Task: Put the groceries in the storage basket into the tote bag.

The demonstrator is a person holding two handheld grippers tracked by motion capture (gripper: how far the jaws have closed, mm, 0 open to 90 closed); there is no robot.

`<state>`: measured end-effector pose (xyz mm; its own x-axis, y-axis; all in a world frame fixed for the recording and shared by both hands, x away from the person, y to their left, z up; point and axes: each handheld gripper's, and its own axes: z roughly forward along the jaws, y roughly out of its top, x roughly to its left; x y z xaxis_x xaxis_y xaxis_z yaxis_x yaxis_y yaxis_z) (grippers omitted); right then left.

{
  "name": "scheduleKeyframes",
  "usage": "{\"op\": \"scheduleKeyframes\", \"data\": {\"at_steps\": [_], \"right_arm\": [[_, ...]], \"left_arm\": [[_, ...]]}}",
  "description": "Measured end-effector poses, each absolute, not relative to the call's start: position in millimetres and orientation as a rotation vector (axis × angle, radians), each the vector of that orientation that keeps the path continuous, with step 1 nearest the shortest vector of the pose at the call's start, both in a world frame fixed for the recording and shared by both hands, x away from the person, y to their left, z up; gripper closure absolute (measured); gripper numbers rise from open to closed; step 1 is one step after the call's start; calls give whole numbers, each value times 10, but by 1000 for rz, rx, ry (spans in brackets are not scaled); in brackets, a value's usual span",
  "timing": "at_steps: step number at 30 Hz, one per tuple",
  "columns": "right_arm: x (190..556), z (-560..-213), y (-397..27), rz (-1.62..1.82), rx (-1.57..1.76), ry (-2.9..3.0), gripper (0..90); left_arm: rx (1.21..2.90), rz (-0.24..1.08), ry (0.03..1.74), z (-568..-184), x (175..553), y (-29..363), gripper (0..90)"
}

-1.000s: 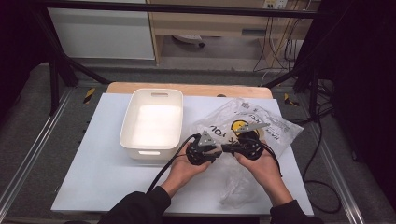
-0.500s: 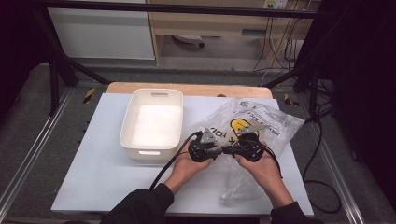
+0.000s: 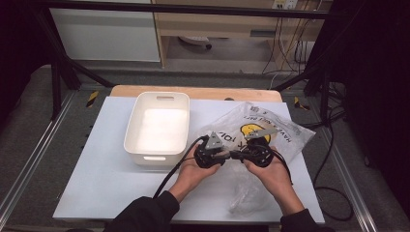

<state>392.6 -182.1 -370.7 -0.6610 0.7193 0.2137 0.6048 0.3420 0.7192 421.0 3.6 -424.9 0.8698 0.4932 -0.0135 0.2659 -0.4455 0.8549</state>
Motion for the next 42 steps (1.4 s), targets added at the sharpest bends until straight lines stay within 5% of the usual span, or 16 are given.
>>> {"op": "scheduleKeyframes", "data": {"at_steps": [26, 42], "right_arm": [[3928, -3791, -1895, 1197, 1257, 2452, 900], [3958, -3816, -1923, 1189, 1276, 2433, 900]], "left_arm": [[2111, 258, 590, -4556, 4392, -136, 679], [2067, 263, 642, -4394, 4168, 102, 563]]}}
